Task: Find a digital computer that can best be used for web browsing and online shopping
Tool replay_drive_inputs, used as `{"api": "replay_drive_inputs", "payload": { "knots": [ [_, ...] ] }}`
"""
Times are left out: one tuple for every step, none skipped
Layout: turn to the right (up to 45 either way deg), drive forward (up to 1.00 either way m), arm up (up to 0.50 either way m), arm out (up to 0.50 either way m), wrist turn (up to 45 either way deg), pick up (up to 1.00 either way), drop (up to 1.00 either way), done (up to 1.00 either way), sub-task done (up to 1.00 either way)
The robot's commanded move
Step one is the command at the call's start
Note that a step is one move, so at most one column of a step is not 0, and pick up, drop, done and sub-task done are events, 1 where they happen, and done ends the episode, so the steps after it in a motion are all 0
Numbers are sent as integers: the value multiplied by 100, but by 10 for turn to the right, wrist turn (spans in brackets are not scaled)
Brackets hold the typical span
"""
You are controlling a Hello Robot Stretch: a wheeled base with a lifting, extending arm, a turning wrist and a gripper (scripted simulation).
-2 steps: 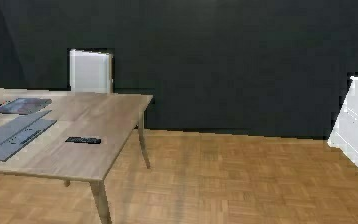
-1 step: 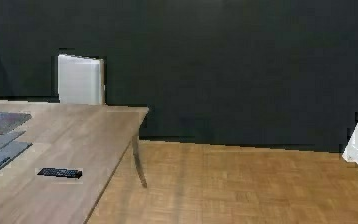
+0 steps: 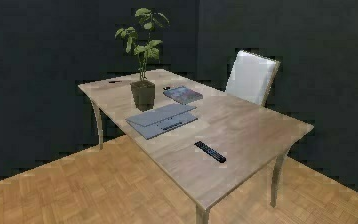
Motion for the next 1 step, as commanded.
{"api": "replay_drive_inputs", "payload": {
  "knots": [
    [0,0,0,0,0,0,0,100,0]
  ]
}}
